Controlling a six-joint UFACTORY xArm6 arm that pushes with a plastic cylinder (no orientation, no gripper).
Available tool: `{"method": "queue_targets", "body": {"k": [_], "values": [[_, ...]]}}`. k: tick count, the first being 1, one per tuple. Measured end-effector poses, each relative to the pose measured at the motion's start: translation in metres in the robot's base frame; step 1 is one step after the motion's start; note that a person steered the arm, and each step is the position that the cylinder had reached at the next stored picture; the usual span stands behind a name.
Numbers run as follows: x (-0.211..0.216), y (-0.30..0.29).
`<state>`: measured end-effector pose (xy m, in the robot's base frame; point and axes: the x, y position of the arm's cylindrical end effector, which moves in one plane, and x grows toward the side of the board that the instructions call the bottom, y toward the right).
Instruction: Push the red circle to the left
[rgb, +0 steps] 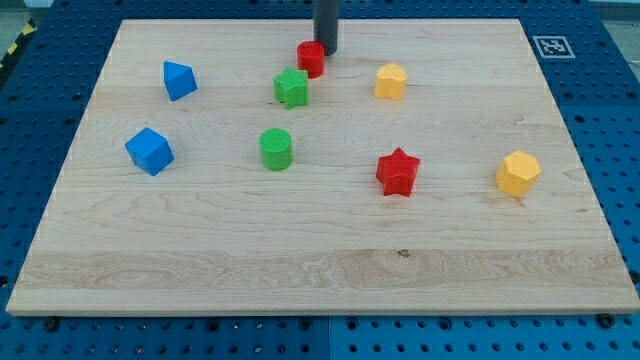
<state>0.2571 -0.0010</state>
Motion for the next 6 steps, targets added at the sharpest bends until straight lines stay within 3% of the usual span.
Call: {"method": "queue_targets", "body": {"k": [3, 5, 6], "values": [[0.036, 0.042], [0.001, -0.088], [-0.002, -0.093]]}}
